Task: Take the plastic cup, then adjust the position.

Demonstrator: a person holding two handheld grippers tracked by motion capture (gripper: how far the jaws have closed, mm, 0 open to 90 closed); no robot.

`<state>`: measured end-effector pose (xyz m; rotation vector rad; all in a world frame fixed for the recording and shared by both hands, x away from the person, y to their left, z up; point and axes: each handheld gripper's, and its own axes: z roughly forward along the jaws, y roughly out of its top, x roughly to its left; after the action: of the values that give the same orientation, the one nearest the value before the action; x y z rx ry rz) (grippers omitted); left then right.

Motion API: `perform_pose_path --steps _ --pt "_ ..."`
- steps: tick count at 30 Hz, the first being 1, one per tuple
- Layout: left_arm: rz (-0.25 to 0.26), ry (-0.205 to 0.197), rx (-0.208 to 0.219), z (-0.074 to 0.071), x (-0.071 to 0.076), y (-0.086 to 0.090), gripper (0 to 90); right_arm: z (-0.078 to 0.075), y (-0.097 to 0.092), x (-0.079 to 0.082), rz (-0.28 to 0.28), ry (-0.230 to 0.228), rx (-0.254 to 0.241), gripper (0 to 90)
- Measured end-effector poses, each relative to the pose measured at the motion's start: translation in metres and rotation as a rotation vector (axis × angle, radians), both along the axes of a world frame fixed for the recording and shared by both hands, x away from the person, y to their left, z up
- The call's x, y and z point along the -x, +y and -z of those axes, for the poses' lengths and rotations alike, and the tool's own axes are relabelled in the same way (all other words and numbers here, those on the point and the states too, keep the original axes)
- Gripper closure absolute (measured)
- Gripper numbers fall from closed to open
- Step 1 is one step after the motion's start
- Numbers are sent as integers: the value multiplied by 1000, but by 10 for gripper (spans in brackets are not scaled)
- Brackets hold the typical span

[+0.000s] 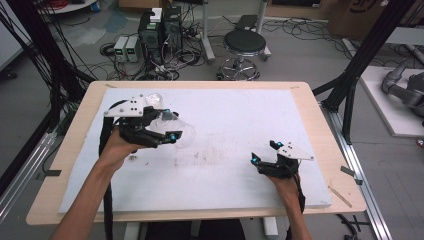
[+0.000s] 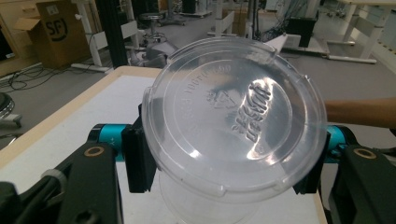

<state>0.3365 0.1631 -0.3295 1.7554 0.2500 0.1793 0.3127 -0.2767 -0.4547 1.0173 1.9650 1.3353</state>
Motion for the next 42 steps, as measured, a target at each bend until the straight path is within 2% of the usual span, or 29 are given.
perform_pose_path --steps 7,11,19,22,35,39,42 --pt "33 -13 37 20 7 -3 376 0 0 1 3 2 -2 151" --pt "46 3 40 31 5 -5 376 0 0 0 3 0 1 151" --pt "64 19 43 44 1 -9 376 0 0 0 7 1 2 151" --pt "73 20 63 47 1 -9 376 0 0 0 9 0 1 151" --pt "55 20 55 47 -1 -7 379 0 -1 -1 -6 10 -7 151" --pt "53 23 58 48 -1 -8 379 -2 -1 -2 -44 18 -15 151" --pt "59 21 64 48 -2 -8 379 -7 -3 -4 -120 28 -34 151"
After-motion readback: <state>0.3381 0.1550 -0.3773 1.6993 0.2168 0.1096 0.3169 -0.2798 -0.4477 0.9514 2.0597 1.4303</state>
